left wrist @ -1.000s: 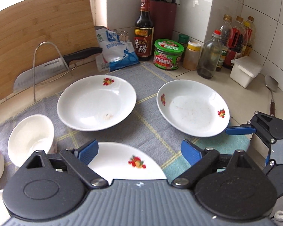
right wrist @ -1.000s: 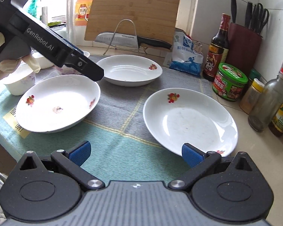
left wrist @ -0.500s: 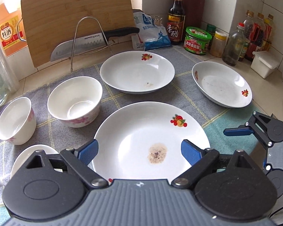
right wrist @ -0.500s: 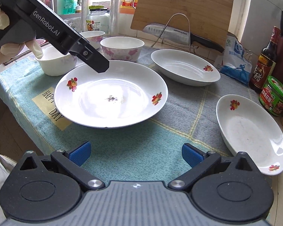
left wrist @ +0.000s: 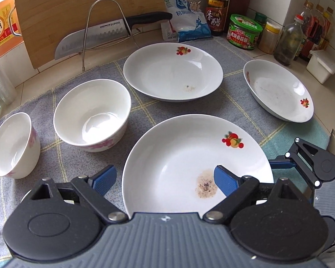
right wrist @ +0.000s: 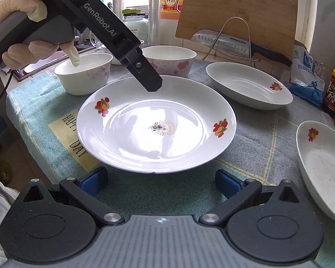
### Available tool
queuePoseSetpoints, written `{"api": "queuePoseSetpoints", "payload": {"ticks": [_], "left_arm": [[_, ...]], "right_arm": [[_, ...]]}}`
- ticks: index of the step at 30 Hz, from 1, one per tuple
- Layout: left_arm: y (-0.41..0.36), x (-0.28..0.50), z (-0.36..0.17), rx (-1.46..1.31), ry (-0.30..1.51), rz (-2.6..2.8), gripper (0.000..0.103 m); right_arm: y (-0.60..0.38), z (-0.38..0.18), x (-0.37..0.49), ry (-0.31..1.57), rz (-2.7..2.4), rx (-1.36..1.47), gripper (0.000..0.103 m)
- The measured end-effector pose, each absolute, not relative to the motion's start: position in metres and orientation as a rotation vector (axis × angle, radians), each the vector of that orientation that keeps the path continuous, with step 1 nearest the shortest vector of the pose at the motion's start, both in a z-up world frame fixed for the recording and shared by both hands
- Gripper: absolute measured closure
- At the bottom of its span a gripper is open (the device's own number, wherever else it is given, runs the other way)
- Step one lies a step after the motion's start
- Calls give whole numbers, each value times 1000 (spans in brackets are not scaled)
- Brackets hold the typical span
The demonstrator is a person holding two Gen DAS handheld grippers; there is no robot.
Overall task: Organize plates and bowls
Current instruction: 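Grasp the rim of the large brown-stained white plate with the left tool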
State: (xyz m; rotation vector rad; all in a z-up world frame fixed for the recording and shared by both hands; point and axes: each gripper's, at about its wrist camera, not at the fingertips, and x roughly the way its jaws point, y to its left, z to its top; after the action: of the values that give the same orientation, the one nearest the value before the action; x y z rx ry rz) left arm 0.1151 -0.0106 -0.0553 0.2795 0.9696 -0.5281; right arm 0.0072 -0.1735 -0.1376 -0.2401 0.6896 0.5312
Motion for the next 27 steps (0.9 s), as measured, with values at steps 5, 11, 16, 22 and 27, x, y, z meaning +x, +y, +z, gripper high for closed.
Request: {"api": "queuePoseSetpoints", "payload": {"ticks": [5,11,16,22,27], "left_arm": [[-13,134,-63,294,1024,-540,12],[-14,154,-73,286,1117,-570,28],[-16,167,-82,279,1186,-604,38],[-20,175,-85,304,1229,-646,39],[-24,181,-85,326,1256,-669,39]], "right_arm": [[-177,-138,11,669,548,-241,0],[-177,-138,11,664,553,-241,0],[-177,-137,16,666,582,-254,0],[-177,-137,19,666,617,-268,0],[-176,-137,21,664,638,-275,0]]}}
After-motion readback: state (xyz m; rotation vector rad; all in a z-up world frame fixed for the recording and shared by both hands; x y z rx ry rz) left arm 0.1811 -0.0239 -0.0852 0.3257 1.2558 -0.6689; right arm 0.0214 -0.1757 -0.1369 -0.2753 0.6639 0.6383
